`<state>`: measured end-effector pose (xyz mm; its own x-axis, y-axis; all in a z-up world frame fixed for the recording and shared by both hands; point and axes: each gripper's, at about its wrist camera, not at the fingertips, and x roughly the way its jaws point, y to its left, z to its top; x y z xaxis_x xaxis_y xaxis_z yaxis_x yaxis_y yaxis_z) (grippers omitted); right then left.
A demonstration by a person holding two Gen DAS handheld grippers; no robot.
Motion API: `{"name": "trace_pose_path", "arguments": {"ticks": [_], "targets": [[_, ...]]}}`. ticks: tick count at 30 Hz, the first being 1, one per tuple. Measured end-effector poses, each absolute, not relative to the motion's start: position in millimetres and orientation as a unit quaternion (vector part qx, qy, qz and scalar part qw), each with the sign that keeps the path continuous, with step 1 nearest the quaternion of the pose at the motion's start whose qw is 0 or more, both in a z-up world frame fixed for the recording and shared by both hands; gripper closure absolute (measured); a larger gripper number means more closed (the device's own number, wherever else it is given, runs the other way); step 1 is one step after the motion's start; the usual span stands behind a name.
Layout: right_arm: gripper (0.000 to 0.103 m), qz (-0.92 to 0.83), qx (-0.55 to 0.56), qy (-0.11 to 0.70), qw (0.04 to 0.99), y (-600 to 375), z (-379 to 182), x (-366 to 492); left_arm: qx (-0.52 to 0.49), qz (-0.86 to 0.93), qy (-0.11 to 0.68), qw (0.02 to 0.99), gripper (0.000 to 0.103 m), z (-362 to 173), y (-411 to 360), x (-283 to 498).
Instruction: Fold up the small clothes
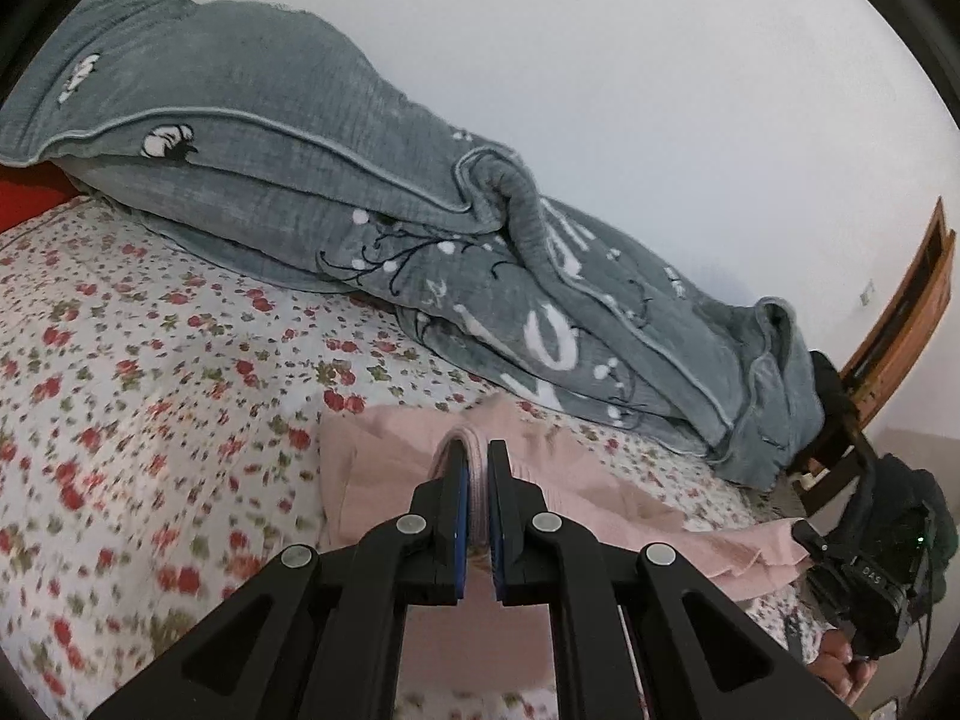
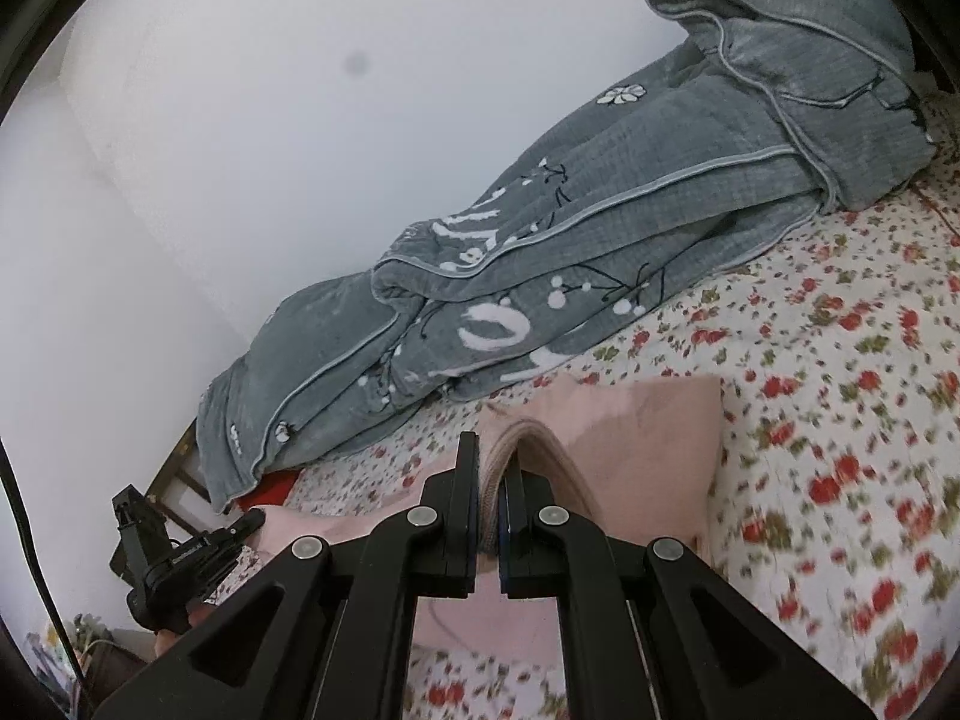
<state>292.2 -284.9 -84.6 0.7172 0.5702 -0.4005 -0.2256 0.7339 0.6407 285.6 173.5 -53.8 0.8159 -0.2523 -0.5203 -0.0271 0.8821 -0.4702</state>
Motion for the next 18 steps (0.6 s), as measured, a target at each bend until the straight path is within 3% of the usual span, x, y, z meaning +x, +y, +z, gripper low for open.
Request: {"name": "trace_pose_path", "arguments": {"ticks": [13,15,18], "targets": [[0.097,0.190,0.303,0.386,0.850,-272.3,-155.4,415.3,-0.249,-0.041,0.349,0.903,0.095,-128.3,179.2,403.9],[0.089,0.187,0.308,0.396,0.844,-272.3,-165.0,430.9,-0.261,-0.039,0.361,0.895,0.081,-134.3,185.8,417.2],[0.081,0.175,0.310,0.405,0.842,-275.3,-173.3,443.5,-0.278,-0.043,0.369,0.886,0.075,-137.5,194.8,423.1]]}}
